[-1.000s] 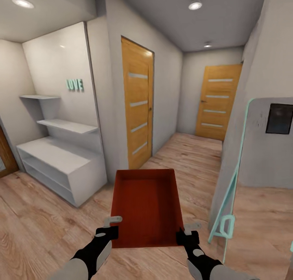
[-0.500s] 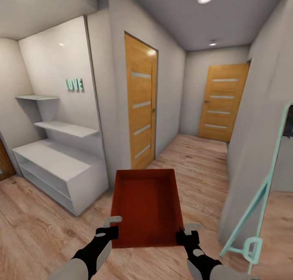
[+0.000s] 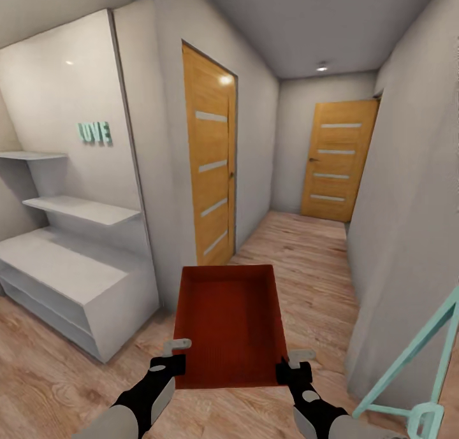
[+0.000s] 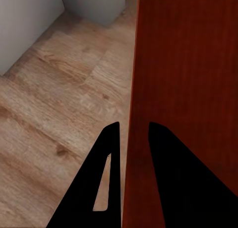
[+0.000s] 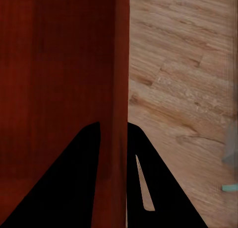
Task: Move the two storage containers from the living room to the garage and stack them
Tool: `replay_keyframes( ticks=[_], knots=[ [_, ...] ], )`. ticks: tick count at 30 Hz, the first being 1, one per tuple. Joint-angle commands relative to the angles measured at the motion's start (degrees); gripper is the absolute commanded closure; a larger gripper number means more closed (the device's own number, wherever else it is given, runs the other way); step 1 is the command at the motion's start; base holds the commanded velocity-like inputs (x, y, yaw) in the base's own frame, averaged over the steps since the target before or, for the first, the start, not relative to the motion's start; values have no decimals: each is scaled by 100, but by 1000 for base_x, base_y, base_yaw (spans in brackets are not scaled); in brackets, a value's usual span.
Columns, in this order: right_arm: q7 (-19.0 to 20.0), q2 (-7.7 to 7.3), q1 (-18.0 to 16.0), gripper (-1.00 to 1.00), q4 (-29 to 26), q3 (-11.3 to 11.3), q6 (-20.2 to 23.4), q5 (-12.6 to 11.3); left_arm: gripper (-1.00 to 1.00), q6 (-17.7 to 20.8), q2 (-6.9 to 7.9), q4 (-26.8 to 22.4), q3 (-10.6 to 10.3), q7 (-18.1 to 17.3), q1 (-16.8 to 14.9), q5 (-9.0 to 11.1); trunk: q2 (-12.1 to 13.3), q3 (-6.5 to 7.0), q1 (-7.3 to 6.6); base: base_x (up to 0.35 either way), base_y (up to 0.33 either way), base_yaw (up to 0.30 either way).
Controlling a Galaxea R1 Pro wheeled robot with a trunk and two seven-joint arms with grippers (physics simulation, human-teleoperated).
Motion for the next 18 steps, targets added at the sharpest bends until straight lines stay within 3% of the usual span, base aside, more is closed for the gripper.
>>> replay_keyframes(
  ticks=[1, 18],
  knots=[
    [-72, 0, -6, 100, 17, -148, -52, -184, 100, 39, 7, -26, 58, 64, -3, -2, -6, -8, 4, 322, 162, -261],
    [-72, 0, -6, 100, 17, -148, -52, -184, 100, 37, 9, -26, 58, 64, -3, -5, -6, -8, 4, 322, 162, -262]
  ],
)
